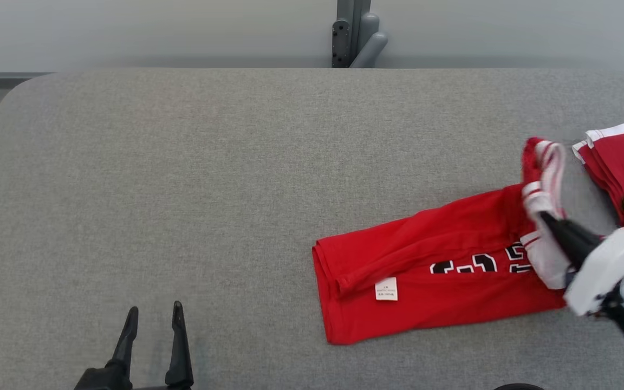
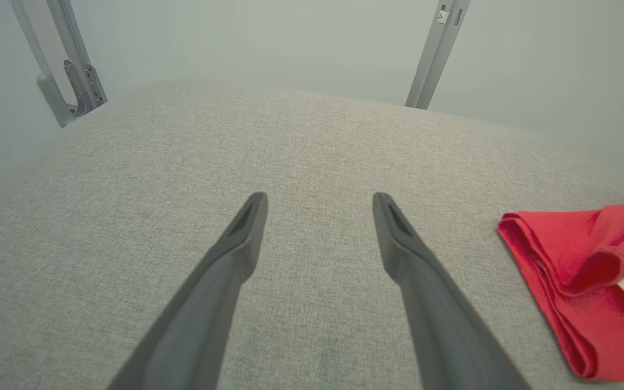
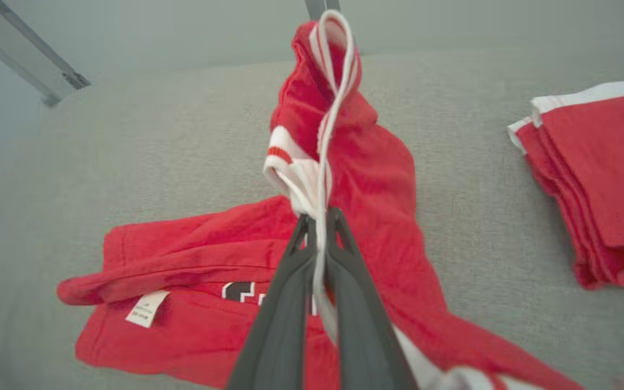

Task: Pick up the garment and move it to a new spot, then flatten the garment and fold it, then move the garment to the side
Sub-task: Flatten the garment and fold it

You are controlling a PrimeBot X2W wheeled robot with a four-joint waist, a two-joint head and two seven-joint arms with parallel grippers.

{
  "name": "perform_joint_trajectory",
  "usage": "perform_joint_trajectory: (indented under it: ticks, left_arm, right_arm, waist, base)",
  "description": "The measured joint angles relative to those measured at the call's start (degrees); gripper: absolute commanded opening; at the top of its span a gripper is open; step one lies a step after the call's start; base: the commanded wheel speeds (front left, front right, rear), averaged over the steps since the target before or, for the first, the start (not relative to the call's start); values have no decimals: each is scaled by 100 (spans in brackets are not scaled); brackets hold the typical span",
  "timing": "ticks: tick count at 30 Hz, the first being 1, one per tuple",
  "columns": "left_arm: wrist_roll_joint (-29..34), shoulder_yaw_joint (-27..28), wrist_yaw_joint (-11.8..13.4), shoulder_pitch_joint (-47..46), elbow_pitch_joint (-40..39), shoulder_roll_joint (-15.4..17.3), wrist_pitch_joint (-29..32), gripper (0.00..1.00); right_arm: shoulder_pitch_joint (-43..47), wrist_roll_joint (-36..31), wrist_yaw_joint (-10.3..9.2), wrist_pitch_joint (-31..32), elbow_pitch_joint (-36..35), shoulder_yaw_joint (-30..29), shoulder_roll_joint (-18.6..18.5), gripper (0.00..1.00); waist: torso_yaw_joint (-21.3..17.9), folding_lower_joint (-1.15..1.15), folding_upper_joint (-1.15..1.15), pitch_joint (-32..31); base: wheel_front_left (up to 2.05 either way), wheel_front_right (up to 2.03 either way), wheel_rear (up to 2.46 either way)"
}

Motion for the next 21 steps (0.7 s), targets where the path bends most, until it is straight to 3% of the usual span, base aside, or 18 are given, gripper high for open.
perform_joint_trajectory:
  ticks: [5, 9, 12, 16, 20, 21]
  left_arm:
    - [70, -70, -147, -31, 114, -2, 0, 100]
    - [137, -94, -201, -157, 234, -2, 0, 100]
    - [168, -146, -241, -214, 301, -2, 0, 100]
    - [187, -166, -286, -260, 375, -2, 0, 100]
    - [182, -133, -286, -261, 401, -2, 0, 100]
    - [179, -120, -286, -258, 405, -2, 0, 100]
  right_arm:
    - [28, -464, 0, 207, -680, 1267, 934, 0]
    - [-258, -890, 0, 57, -259, 1946, 1842, 0]
    - [-508, -1237, 0, -133, 274, 2247, 2312, 0]
    - [-787, -1549, 0, -352, 937, 2549, 2674, 0]
    - [-881, -1594, 0, -506, 1202, 2572, 2740, 0]
    - [-899, -1629, -1, -566, 1227, 2568, 2748, 21]
  waist:
    - [-160, 0, 0, 82]
    - [-239, 0, 0, 198]
    - [-250, 0, 0, 285]
    - [-123, 0, 0, 321]
    - [-7, 0, 0, 320]
    - [11, 0, 0, 315]
  base:
    - [0, 0, 0]
    - [0, 0, 0]
    - [0, 0, 0]
    - [0, 0, 0]
    - [0, 0, 0]
    - [0, 0, 0]
